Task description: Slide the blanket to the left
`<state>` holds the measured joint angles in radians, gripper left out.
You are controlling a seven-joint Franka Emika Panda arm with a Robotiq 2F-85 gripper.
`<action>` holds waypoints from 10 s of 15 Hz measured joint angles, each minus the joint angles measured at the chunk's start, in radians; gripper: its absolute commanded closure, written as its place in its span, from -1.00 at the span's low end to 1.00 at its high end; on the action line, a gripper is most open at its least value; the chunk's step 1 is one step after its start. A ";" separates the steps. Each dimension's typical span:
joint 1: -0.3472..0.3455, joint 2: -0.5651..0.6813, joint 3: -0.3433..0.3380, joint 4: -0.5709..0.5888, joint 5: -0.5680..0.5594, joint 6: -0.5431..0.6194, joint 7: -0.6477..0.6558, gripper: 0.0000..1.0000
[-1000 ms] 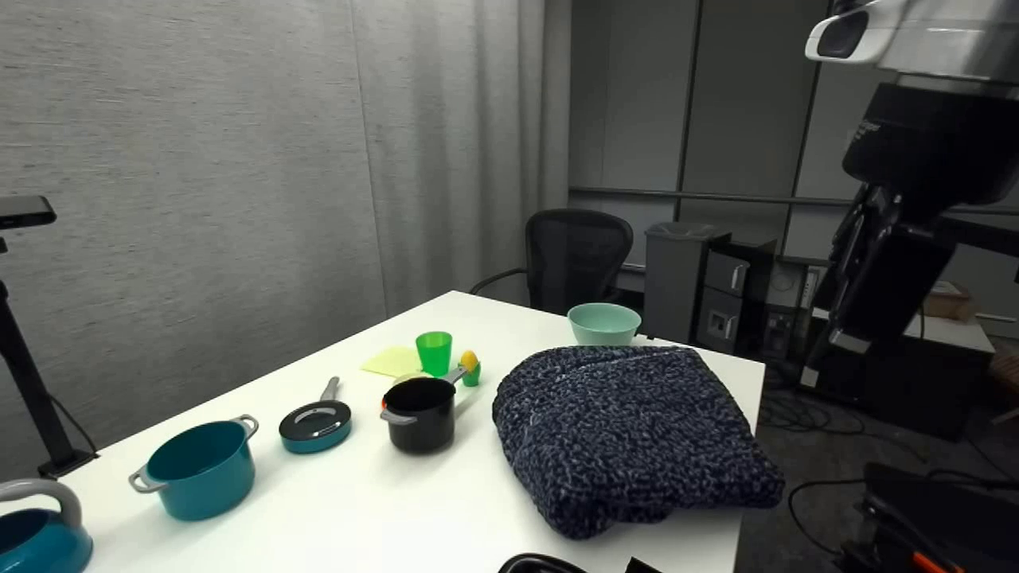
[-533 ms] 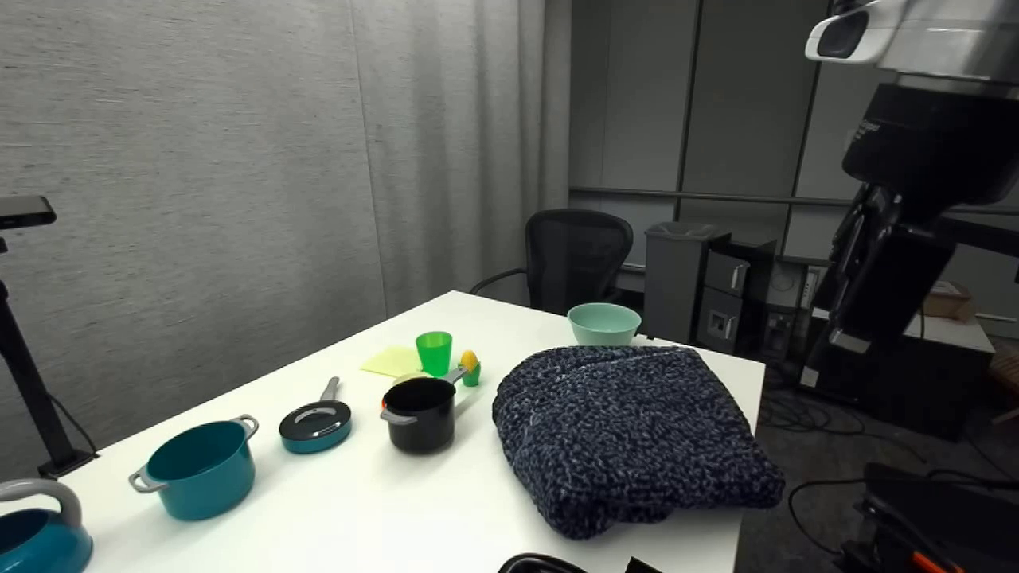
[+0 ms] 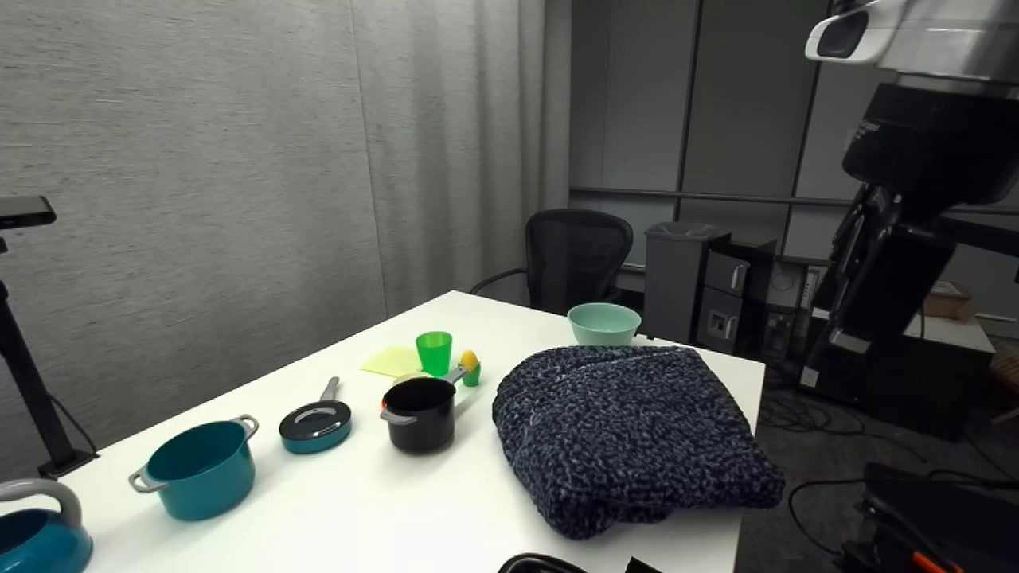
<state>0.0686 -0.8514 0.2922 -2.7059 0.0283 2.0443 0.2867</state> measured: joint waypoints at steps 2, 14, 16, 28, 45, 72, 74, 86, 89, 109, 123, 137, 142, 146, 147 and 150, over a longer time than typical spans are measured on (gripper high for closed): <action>0.000 0.000 0.000 0.000 0.000 0.000 0.000 -1.00; -0.148 0.161 0.000 -0.051 0.000 0.317 0.240 -1.00; -0.219 0.264 -0.001 -0.058 0.000 0.419 0.293 -1.00; -0.310 0.543 -0.039 -0.027 -0.104 0.592 0.422 -1.00; -0.350 0.803 -0.267 0.068 -0.492 0.363 0.925 0.47; -0.025 1.106 -0.273 0.352 -0.919 0.789 1.413 1.00; -0.020 1.108 -0.262 0.368 -0.919 0.794 1.406 1.00; -0.451 0.961 0.103 0.293 -0.250 0.677 0.617 1.00; -0.365 0.867 -0.044 0.302 -0.108 0.557 0.416 1.00; -0.252 1.073 -0.506 0.335 -0.526 0.753 0.929 1.00; 0.098 1.302 -0.507 0.405 -0.265 0.889 0.991 1.00; 0.174 1.369 -0.226 0.611 -0.039 0.877 0.709 1.00; 0.122 1.292 -0.188 0.629 0.017 0.695 0.473 1.00; 0.089 1.153 -0.247 0.625 0.016 0.547 0.364 1.00; 0.081 1.125 -0.272 0.620 0.011 0.545 0.354 1.00; 0.050 1.082 -0.333 0.599 0.004 0.584 0.344 1.00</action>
<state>0.1190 0.2307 -0.0412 -2.1065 0.0319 2.6282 0.6304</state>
